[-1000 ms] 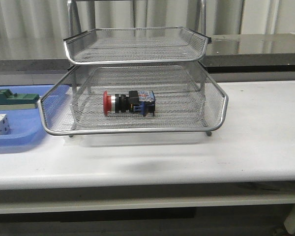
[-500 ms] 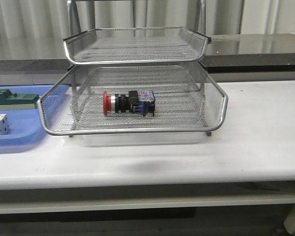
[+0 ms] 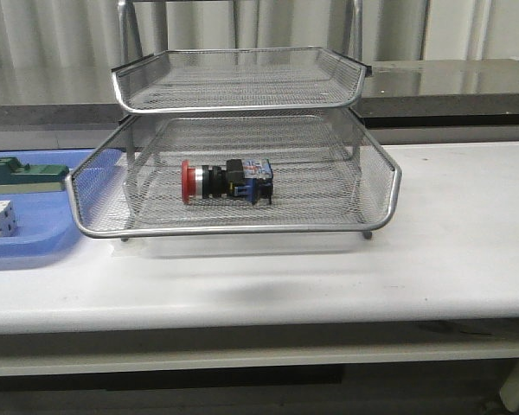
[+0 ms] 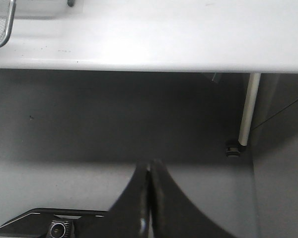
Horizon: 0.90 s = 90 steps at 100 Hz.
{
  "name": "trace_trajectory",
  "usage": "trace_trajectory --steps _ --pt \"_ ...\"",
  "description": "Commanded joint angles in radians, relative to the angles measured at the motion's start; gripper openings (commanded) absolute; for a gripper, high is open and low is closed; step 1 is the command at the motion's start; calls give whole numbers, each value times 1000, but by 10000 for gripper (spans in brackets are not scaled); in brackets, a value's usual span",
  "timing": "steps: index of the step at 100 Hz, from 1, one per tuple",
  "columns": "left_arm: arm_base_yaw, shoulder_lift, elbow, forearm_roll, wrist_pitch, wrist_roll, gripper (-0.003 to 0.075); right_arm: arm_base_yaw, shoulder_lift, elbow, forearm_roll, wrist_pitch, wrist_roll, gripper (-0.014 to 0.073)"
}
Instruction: Place button on rack with both arms
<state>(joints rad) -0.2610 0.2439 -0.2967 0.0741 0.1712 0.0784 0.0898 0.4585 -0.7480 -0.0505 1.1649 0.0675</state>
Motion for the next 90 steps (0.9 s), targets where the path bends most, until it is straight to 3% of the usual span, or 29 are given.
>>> trace_trajectory --steps 1,71,90 --pt "4 8 -28 0 -88 -12 -21 0 3 -31 -11 -52 -2 -69" --pt "4 8 -28 0 -88 -12 -21 0 3 -31 -6 -85 -2 -69" --pt "4 8 -28 0 -88 -12 -21 0 28 -31 86 -183 -3 -69"
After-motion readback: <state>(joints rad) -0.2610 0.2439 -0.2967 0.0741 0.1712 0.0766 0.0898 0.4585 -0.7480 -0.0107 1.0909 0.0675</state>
